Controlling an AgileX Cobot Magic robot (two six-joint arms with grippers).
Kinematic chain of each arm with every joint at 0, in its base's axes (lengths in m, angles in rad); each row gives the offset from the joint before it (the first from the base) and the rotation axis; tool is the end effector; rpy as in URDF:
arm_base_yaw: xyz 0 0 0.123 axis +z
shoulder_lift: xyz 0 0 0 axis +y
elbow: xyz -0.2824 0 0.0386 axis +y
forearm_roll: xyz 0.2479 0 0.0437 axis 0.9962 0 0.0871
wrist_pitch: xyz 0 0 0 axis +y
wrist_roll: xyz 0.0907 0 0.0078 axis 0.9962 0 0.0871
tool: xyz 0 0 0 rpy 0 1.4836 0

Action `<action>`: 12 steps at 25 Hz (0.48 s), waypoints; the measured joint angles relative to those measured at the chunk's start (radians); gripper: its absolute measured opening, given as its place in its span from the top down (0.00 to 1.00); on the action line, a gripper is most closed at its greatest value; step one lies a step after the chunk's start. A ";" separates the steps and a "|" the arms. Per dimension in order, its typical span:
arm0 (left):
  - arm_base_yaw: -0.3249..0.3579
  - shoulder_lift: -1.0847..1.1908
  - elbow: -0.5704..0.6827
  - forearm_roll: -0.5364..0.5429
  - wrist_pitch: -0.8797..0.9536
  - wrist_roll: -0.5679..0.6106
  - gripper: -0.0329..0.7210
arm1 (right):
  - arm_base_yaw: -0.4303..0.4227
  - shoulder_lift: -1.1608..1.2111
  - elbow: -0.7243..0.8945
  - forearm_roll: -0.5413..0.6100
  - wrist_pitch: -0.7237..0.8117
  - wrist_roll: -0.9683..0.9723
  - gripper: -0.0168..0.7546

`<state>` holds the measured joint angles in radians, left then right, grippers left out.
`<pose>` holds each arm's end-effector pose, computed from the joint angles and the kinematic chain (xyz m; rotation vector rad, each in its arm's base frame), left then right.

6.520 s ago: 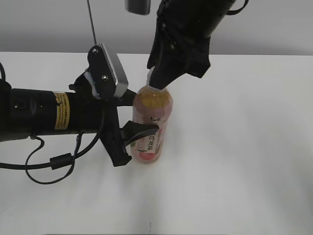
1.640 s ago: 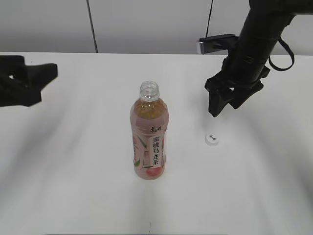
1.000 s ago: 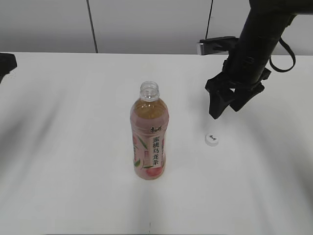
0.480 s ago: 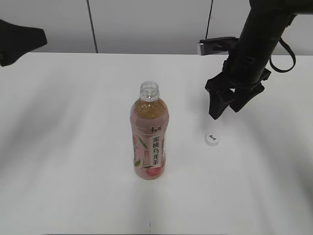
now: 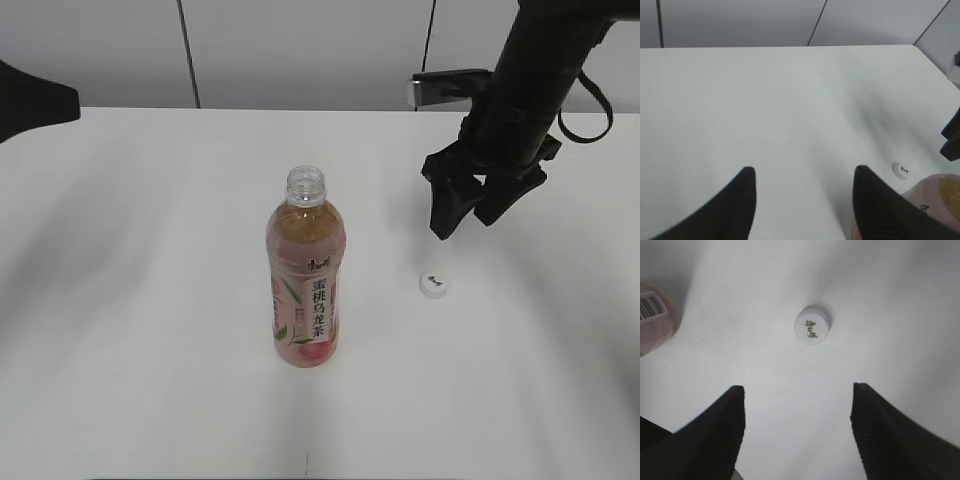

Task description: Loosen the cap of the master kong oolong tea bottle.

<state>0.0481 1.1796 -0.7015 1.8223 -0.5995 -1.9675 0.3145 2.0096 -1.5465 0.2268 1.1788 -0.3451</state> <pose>0.2350 -0.0384 0.2831 0.1917 2.0846 -0.6410 0.3730 0.1412 0.2016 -0.8795 2.9780 0.3272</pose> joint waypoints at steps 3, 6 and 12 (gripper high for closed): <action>0.025 0.000 -0.002 0.000 -0.012 -0.010 0.45 | 0.000 -0.025 0.003 -0.005 0.010 0.016 0.34; 0.035 0.000 -0.002 0.000 -0.042 0.031 0.45 | 0.000 -0.048 0.004 -0.009 0.012 0.029 0.36; 0.035 0.000 -0.003 0.000 -0.085 0.079 0.45 | 0.000 -0.068 0.004 -0.010 0.020 0.047 0.37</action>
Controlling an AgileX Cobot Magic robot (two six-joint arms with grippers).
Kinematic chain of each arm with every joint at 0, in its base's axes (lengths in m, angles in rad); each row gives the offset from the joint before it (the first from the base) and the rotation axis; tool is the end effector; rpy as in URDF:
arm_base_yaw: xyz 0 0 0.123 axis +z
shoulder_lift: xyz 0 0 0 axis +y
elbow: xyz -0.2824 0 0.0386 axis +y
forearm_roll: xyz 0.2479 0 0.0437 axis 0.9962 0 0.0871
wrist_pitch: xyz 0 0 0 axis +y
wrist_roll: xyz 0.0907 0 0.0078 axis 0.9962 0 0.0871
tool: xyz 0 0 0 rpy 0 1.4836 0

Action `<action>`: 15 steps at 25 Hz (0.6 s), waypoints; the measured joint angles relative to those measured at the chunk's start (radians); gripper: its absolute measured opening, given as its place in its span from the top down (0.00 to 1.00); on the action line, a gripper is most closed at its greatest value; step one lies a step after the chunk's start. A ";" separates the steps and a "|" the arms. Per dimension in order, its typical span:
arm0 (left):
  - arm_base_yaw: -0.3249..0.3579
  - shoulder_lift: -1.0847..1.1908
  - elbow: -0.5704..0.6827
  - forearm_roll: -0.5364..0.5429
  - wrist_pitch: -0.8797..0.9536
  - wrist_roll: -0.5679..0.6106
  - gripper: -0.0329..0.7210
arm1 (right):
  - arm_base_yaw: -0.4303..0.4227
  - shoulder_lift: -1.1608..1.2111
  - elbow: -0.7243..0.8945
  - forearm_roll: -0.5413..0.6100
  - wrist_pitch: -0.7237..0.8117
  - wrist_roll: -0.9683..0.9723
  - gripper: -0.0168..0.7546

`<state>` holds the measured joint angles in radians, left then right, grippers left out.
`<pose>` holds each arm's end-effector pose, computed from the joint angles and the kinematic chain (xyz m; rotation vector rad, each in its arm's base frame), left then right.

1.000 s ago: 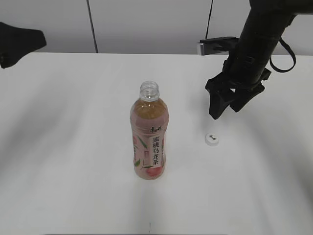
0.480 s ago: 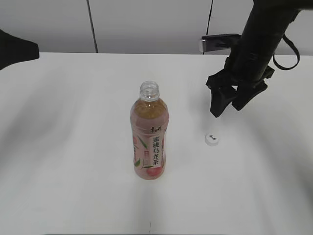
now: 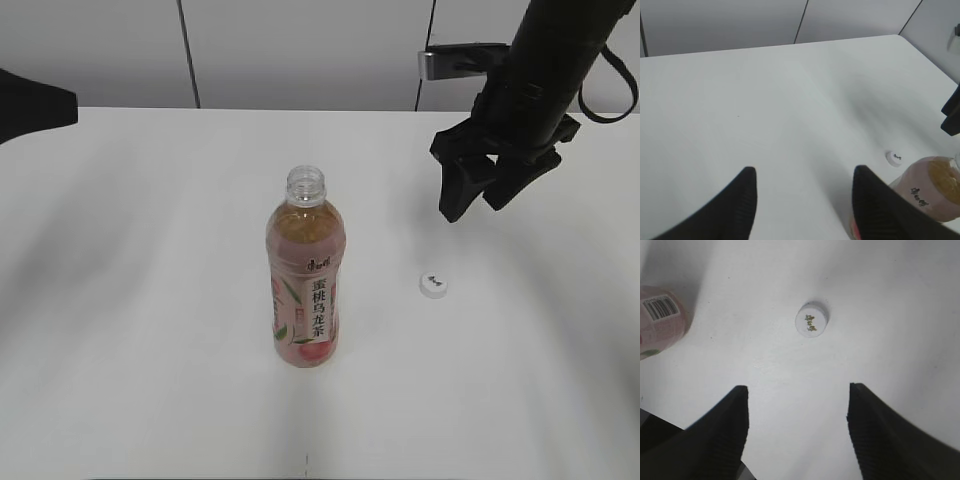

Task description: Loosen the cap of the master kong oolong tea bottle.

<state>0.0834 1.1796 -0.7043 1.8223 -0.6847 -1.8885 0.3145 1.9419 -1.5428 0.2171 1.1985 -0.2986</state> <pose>0.2322 -0.0364 0.2842 0.2928 2.0690 -0.6553 0.3650 0.1379 0.2271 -0.8180 2.9559 0.3155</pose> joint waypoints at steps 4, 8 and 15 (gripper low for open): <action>0.000 0.000 0.000 0.000 -0.001 0.103 0.45 | 0.000 0.000 0.000 0.000 0.000 0.001 0.37; 0.000 0.000 0.000 0.000 0.003 0.347 0.45 | 0.000 0.000 0.000 0.000 -0.003 0.002 0.37; 0.000 0.000 0.000 0.000 0.105 0.735 0.48 | 0.000 0.000 0.000 0.000 -0.042 0.002 0.37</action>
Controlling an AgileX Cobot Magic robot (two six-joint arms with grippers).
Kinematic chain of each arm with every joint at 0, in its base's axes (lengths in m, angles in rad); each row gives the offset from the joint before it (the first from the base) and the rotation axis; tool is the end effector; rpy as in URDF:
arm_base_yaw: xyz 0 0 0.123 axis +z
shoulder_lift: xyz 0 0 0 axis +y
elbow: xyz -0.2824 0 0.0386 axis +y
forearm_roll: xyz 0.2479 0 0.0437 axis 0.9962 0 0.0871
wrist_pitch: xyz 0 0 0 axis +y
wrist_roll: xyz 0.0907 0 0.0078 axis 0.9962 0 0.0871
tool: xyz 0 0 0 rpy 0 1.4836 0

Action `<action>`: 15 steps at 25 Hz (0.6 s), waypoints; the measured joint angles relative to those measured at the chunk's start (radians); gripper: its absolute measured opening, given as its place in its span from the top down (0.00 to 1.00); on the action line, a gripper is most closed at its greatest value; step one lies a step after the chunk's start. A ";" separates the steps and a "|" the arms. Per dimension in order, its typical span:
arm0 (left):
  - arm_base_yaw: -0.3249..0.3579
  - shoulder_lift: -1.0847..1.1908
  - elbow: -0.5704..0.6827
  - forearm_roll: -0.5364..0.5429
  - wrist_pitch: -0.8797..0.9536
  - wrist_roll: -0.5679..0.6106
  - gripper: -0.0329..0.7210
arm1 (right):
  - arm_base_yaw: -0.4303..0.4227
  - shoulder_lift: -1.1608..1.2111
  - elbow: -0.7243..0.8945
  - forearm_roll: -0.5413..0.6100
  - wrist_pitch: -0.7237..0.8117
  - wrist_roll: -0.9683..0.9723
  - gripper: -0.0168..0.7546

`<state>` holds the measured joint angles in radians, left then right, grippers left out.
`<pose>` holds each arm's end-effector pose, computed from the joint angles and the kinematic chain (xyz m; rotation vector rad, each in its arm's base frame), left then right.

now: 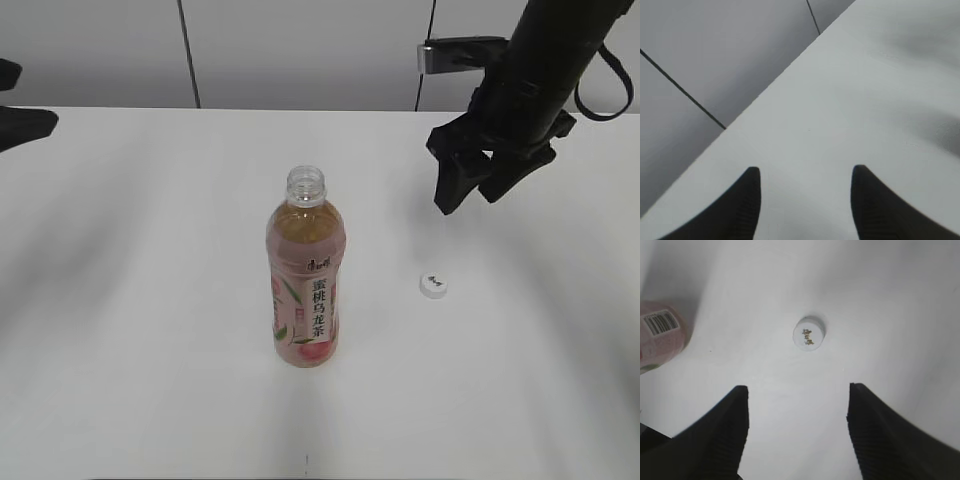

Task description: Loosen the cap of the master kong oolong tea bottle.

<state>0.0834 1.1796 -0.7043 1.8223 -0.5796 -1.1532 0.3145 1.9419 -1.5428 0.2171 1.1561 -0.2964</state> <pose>0.2375 -0.0285 0.2839 0.9297 1.8055 -0.0935 0.3687 0.1388 0.2274 -0.7973 2.9185 0.3098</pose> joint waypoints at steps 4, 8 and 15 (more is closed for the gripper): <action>0.000 0.000 0.000 0.000 0.066 0.192 0.48 | 0.000 0.000 0.000 0.000 -0.015 -0.001 0.37; -0.015 -0.002 0.000 0.000 0.220 0.312 0.49 | 0.000 0.000 0.001 0.000 -0.028 -0.001 0.37; -0.106 -0.023 -0.012 -0.542 0.860 0.329 0.49 | 0.000 0.000 0.001 0.000 -0.048 -0.005 0.37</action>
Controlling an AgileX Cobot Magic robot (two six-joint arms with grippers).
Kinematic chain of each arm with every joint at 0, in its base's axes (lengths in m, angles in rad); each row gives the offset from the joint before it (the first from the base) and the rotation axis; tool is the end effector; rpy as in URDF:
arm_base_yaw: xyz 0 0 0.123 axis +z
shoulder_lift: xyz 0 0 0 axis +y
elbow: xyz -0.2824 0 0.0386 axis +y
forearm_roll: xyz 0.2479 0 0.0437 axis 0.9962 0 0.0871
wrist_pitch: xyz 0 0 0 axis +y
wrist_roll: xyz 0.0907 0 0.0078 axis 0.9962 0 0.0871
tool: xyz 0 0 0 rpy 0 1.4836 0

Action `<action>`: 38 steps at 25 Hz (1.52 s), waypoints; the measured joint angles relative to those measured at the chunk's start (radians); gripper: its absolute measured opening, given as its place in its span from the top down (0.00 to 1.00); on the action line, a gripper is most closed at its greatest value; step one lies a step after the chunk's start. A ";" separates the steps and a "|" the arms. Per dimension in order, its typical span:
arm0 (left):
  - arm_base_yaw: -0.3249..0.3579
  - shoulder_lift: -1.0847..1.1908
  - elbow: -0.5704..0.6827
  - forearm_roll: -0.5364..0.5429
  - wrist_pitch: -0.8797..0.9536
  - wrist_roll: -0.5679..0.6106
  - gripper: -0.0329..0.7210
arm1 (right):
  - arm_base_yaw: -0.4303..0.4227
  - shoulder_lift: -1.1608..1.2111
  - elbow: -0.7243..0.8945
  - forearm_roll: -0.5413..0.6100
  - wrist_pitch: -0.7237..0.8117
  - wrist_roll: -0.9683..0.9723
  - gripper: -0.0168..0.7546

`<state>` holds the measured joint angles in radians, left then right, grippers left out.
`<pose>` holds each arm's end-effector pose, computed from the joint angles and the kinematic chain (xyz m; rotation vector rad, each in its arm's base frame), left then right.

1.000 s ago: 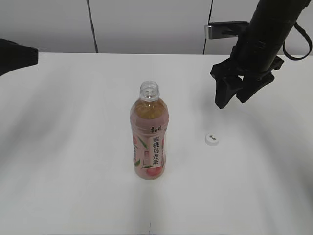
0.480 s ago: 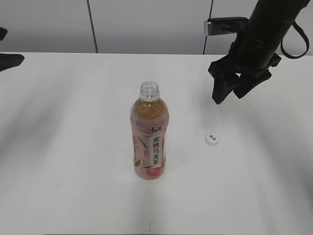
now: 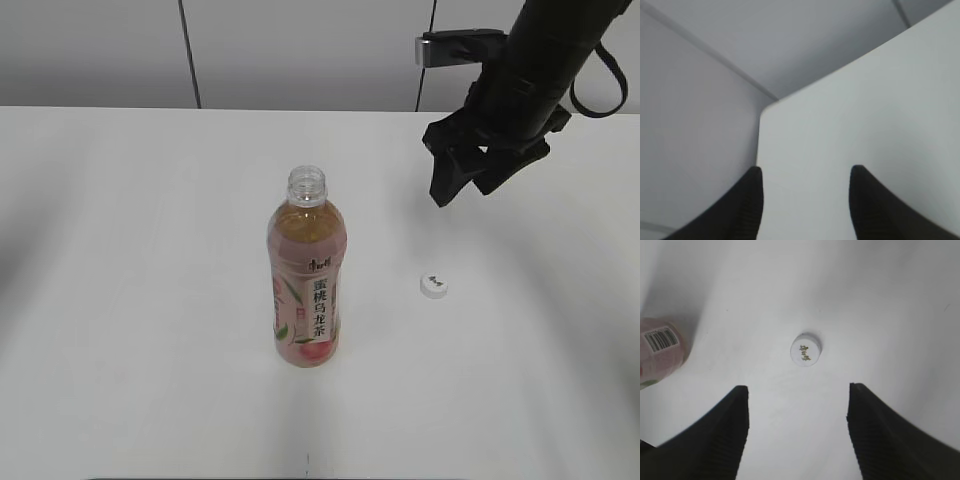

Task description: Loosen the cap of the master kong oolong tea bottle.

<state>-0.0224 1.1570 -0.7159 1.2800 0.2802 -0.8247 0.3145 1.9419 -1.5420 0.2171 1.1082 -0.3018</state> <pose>0.2446 0.0188 0.2937 0.2987 2.0092 0.5369 0.3729 0.1398 0.2277 -0.7855 2.8731 0.3025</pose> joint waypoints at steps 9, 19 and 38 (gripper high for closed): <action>-0.077 -0.026 0.032 -0.918 -0.159 0.280 0.50 | 0.000 0.000 0.000 0.001 -0.015 -0.005 0.37; -0.042 -0.075 0.021 -0.878 -0.139 0.299 0.50 | 0.000 -0.070 0.000 -0.030 0.013 0.019 0.37; 0.064 -0.249 -0.019 -1.473 0.287 0.815 0.50 | 0.000 -0.410 0.284 -0.072 0.003 0.135 0.37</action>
<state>0.0411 0.9082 -0.7348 -0.1929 0.5669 -0.0095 0.3145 1.5317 -1.2584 0.1451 1.1113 -0.1665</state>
